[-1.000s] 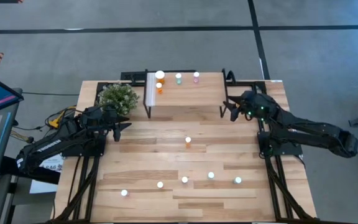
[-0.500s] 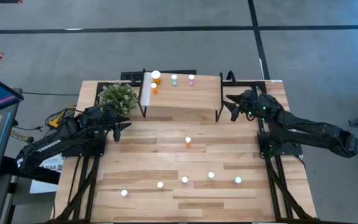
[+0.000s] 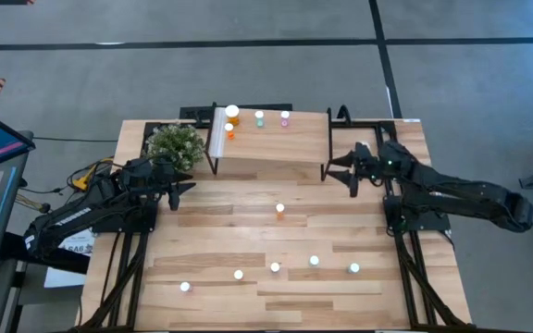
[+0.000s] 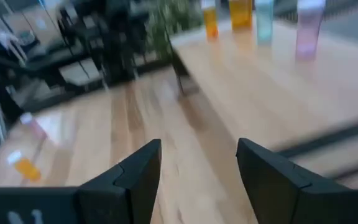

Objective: Pick and place medicine bottles onto shelf by color
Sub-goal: Adjust the shelf, then put the big orange pill bottle on the shelf

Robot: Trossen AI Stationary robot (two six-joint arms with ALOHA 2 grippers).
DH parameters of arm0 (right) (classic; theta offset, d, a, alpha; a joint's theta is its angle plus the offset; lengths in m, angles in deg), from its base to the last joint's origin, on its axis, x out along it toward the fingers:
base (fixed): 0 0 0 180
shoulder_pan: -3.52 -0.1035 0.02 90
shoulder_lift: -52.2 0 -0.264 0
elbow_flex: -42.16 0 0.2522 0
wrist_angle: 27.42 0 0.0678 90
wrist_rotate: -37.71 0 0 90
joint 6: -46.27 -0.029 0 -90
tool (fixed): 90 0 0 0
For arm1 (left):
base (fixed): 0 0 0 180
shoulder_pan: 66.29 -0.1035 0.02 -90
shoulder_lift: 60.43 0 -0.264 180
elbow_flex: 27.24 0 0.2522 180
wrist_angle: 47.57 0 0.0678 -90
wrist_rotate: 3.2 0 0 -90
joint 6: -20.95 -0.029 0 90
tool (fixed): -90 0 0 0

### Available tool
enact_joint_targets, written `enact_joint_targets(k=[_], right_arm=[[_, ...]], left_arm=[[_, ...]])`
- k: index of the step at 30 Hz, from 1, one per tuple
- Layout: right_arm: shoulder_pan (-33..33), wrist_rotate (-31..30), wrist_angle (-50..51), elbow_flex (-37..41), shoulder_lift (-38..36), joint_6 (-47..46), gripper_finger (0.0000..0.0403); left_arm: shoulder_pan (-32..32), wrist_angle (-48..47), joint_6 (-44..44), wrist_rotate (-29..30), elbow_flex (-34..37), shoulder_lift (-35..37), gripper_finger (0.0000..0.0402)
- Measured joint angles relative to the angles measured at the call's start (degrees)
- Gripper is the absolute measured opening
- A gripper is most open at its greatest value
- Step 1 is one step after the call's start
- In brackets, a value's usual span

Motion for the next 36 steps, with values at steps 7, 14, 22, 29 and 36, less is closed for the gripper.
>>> enact_joint_targets(k=[7, 14, 22, 29, 36], right_arm=[[0.2, -0.4, 3.0, 0.0, 2.9, 0.6, 0.0234], [0.3, -4.9, 2.3, 0.0, 6.1, 1.3, 0.0234], [1.9, -5.4, -1.9, 0.0, 9.8, 1.4, 0.0234], [2.3, -6.2, -3.8, 0.0, 11.5, 1.5, 0.0234], [-0.7, -3.0, -2.5, 0.0, 11.4, -0.5, 0.0234]], left_arm=[[0.0, 0.0, 0.0, 0.0, 0.0, 0.0, 0.013], [0.0, 0.0, 0.0, 0.0, 0.0, 0.0, 0.013], [0.0, 0.0, 0.0, 0.0, 0.0, 0.0, 0.013], [0.0, 0.0, 0.0, 0.0, 0.0, 0.0, 0.013], [0.0, 0.0, 0.0, 0.0, 0.0, 0.0, 0.013]])
